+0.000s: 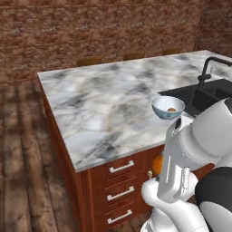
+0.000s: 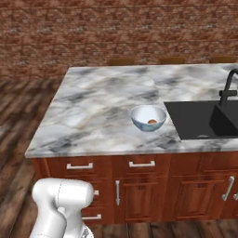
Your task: Pick the tangerines from the cabinet and place them in one bowl. Pick the lime from the sink and place it in the other bowl.
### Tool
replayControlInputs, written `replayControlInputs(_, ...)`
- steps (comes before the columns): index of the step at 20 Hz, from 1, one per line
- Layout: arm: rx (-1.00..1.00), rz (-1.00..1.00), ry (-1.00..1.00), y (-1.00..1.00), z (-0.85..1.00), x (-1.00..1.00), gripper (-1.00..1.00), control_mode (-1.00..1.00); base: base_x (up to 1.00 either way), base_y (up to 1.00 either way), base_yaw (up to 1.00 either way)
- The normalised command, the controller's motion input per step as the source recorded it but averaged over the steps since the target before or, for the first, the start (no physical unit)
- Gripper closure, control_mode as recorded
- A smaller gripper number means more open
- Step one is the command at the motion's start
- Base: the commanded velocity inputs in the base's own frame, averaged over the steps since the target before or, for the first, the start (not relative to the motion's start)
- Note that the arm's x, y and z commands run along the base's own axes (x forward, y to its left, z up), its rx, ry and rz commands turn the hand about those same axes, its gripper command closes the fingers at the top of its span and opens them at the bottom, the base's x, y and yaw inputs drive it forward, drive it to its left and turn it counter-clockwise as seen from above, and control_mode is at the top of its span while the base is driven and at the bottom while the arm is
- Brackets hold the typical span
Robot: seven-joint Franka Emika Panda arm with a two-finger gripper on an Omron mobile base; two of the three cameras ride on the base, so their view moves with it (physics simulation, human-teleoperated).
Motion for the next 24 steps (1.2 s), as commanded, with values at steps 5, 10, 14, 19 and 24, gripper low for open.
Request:
replayControlInputs(5,0.00,0.00,0.00,0.00,0.00,0.00,1.00,1.00,0.53,-0.93,-0.09)
replayControlInputs(10,0.00,0.00,0.00,0.00,0.00,0.00,1.00,1.00,0.60,-0.92,-0.08)
replayControlInputs(14,0.00,0.00,0.00,0.00,0.00,0.00,1.00,1.00,0.60,-0.93,-0.07)
replayControlInputs(19,0.00,0.00,0.00,0.00,0.00,0.00,1.00,1.00,0.66,-0.94,-0.05)
replayControlInputs(24,0.00,0.00,0.00,0.00,0.00,0.00,1.00,1.00,0.40,-0.28,0.04)
